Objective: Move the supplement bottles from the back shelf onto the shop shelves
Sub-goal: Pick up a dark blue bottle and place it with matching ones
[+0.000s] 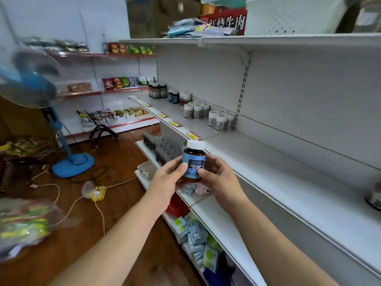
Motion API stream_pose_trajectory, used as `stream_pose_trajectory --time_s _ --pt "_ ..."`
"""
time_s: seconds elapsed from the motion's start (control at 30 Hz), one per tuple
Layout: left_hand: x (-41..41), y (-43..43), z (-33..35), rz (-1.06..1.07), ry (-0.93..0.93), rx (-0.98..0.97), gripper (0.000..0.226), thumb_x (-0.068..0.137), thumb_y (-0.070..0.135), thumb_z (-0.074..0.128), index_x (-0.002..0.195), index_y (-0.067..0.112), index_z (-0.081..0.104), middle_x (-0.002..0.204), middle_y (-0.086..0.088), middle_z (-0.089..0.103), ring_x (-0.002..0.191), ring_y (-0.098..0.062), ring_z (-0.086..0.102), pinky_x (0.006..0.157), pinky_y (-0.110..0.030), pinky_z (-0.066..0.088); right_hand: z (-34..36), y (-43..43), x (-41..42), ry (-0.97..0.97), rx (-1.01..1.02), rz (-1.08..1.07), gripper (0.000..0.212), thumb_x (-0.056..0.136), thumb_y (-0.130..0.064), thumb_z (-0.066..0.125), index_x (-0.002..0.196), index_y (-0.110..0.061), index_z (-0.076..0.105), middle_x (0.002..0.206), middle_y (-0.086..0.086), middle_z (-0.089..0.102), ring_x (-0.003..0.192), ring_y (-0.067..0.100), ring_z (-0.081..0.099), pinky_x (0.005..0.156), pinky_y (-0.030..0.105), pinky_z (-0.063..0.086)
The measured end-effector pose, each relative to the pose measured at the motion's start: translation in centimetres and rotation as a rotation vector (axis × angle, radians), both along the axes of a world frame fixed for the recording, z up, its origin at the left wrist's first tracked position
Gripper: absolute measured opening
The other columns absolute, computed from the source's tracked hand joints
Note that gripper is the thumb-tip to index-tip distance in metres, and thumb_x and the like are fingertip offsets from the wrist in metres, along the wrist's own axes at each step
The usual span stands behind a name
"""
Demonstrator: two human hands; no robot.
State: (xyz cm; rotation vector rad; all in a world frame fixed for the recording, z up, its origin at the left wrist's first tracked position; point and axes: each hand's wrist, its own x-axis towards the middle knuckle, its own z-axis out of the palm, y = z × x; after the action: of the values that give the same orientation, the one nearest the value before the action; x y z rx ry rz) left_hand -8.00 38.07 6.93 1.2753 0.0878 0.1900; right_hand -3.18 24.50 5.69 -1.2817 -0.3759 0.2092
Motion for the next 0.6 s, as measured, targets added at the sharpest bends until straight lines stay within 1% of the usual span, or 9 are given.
stream_pose_trajectory --time_s 0.07,0.13,0.2,0.27,0.4,0.5,0.6 --pt "0.7 4.4 0.1 0.025 0.004 0.008 0.031 0.09 0.01 0.05 0.121 0.011 0.056 0.11 -0.007 0.066 0.098 -0.02 0.065 0.089 -0.038 0.053 0.0 4.4 1.1 0.003 -0.008 0.026 0.04 0.081 0.007 0.06 0.112 -0.018 0.057 0.114 0.013 0.064 0.108 0.031 0.061 0.092 0.045 0.05" --pt "1.5 8.1 -0.1 0.048 0.009 -0.01 0.031 0.091 0.009 0.049 0.122 0.01 0.055 0.113 -0.008 0.065 0.104 -0.022 0.063 0.091 -0.04 0.052 -0.1 8.3 2.4 0.01 -0.017 0.052 0.039 0.08 0.003 0.063 0.11 -0.021 0.058 0.113 0.012 0.065 0.109 0.031 0.061 0.092 0.045 0.05" --pt "2.7 11.2 -0.5 0.079 0.012 -0.02 0.026 0.091 0.009 0.049 0.115 0.014 0.058 0.11 -0.005 0.066 0.1 -0.018 0.065 0.087 -0.035 0.054 -0.3 11.6 4.0 0.008 -0.029 0.071 0.038 0.076 -0.001 0.067 0.106 -0.023 0.06 0.11 0.01 0.067 0.106 0.03 0.062 0.087 0.044 0.052" --pt "4.5 14.2 -1.1 0.101 0.012 -0.025 0.02 0.09 0.011 0.05 0.105 0.021 0.06 0.107 -0.004 0.067 0.095 -0.016 0.066 0.082 -0.032 0.055 -0.6 14.6 6.0 0.006 -0.032 0.088 0.038 0.076 0.0 0.066 0.104 -0.024 0.061 0.109 0.008 0.067 0.106 0.03 0.062 0.085 0.042 0.051" --pt "9.9 19.6 -2.3 0.136 0.022 -0.037 0.019 0.09 0.012 0.052 0.104 0.022 0.059 0.114 -0.005 0.065 0.105 -0.02 0.063 0.087 -0.034 0.053 -1.4 20.1 11.6 -0.001 -0.059 0.097 0.038 0.078 0.001 0.065 0.105 -0.025 0.06 0.113 0.008 0.065 0.108 0.027 0.062 0.091 0.045 0.051" --pt "15.6 23.8 -2.7 0.132 0.015 -0.019 0.019 0.09 0.014 0.052 0.104 0.024 0.06 0.115 -0.006 0.065 0.106 -0.021 0.063 0.09 -0.034 0.052 -1.6 24.3 17.2 -0.015 -0.056 0.102 0.037 0.079 0.002 0.065 0.104 -0.026 0.06 0.113 0.007 0.065 0.108 0.026 0.062 0.091 0.044 0.052" --pt "20.2 26.7 -2.2 0.127 0.026 -0.01 0.023 0.09 0.016 0.051 0.112 0.02 0.058 0.119 -0.009 0.063 0.11 -0.025 0.061 0.098 -0.042 0.047 -0.6 27.2 21.6 -0.009 -0.04 0.114 0.038 0.079 0.006 0.062 0.101 -0.024 0.059 0.107 0.005 0.065 0.104 0.023 0.063 0.087 0.039 0.055"
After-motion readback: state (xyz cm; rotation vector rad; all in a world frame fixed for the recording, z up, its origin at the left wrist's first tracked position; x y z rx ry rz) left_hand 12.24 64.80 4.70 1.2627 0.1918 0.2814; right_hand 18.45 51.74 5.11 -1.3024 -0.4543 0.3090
